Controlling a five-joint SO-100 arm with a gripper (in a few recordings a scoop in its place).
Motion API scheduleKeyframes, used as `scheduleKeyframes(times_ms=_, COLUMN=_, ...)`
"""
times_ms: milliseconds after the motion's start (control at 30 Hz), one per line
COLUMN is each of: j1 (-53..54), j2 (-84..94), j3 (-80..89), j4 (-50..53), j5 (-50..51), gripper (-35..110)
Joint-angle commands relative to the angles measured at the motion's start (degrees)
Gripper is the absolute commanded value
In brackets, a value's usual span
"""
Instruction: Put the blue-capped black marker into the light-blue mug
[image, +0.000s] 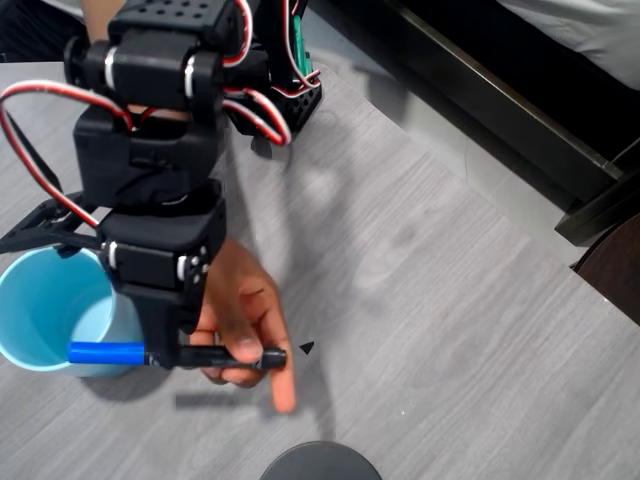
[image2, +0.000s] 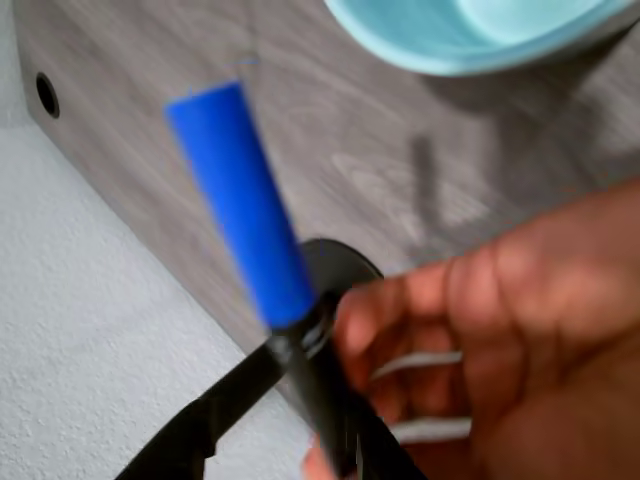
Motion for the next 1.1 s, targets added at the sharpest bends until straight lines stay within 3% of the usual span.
scheduleKeyframes(times_ms=0, j1=0.18, j2=-0.62, j3=-1.41, j4=0.09, j5=-0.26, gripper=22)
scheduleKeyframes(times_ms=100, j1=0.00, j2=-1.41, j3=-1.41, j4=0.00, j5=-0.35, gripper=21)
scheduleKeyframes(times_ms=200, j1=0.00, j2=-2.11, j3=-1.41, j4=0.00, j5=-0.35, gripper=0)
scheduleKeyframes(times_ms=1067, j1=0.26, j2=2.37, j3=-1.85, j4=-0.79, j5=4.66, gripper=0)
